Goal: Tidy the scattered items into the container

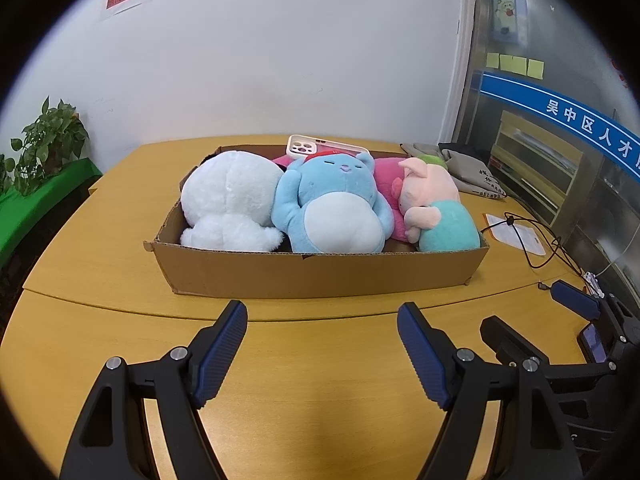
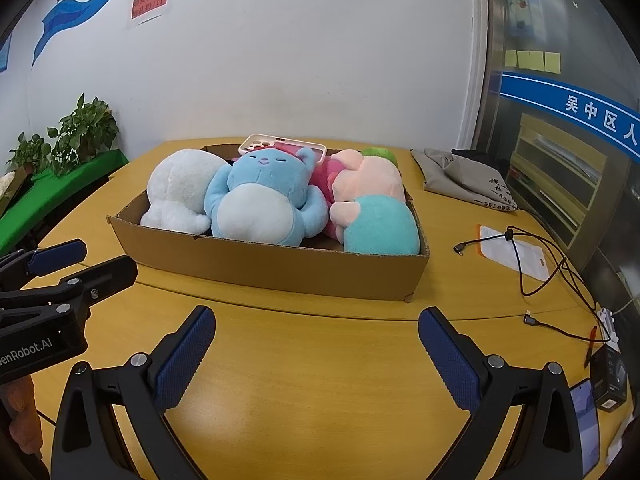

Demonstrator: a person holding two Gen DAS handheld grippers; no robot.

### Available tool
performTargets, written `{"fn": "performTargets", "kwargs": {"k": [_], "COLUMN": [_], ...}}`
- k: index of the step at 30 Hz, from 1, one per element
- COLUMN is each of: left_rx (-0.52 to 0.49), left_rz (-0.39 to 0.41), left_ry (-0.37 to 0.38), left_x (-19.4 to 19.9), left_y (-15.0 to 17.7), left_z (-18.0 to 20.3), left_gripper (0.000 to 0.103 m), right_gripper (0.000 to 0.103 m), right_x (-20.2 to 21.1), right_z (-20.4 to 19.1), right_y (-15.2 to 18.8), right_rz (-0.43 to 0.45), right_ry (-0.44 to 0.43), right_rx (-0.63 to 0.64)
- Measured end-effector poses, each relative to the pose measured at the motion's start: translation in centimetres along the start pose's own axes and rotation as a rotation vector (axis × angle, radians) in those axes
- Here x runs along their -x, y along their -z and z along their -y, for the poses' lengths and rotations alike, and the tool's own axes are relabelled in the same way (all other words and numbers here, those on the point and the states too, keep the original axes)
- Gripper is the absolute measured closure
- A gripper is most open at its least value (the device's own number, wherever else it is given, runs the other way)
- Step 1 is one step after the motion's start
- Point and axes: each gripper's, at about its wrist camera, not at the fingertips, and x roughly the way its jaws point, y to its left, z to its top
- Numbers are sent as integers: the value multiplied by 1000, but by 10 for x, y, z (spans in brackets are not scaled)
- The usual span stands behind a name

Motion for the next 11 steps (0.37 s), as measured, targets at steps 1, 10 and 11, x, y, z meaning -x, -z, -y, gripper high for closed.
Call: {"fn": "performTargets", "kwargs": {"k": [1, 10, 11], "left_rx": [-1, -3, -3], "left_rz": [-6, -51, -51], "left_ry": [1, -19, -17], "left_x": [-1, -6, -7], "left_y": [1, 7, 7], "left_z": [1, 0, -1], "left_gripper": [26, 23, 23], "right_gripper": [0, 0, 0], "right_x": [-1, -5, -5], "right_z": [0, 0, 0], "right_y": [1, 7, 8], "right_rz": [-2, -20, -21], "right_ry": [0, 0, 0], "right_rx": [-3, -2, -3]}}
